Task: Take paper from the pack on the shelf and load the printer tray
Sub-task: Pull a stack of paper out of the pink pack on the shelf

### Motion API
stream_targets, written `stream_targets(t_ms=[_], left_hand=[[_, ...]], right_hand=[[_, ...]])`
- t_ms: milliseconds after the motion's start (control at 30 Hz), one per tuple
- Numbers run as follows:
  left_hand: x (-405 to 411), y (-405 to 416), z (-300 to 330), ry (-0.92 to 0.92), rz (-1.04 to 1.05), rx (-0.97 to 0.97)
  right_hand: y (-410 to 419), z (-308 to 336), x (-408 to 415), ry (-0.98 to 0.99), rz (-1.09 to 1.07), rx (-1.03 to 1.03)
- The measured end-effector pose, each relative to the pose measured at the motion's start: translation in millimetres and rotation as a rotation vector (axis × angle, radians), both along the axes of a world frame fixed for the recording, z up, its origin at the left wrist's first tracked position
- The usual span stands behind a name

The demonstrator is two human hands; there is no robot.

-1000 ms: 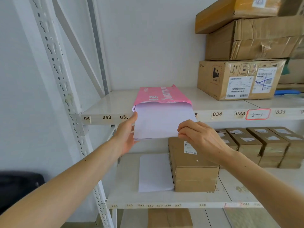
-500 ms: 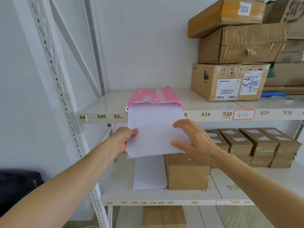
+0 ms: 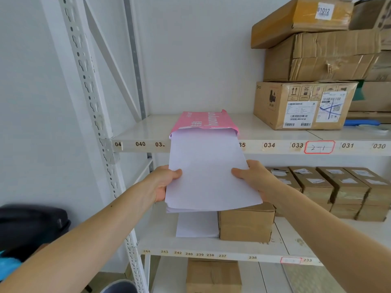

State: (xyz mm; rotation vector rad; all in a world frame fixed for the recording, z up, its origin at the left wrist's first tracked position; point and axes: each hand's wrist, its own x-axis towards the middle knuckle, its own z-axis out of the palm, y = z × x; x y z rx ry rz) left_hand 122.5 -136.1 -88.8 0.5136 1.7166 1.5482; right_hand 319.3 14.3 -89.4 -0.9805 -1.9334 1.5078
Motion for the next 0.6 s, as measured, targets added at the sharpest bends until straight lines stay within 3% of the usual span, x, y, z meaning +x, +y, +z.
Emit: stream_targets(t_ms=[233, 600], left_hand=[[12, -6, -9, -0.031, 0.002, -0.097], [46, -10, -43, 0.06, 0.145, -0.049]], right_hand=[[-14, -21, 5, 0.002, -0.098, 0.102], [-31, -50, 25, -0.025, -0.122, 0.242]])
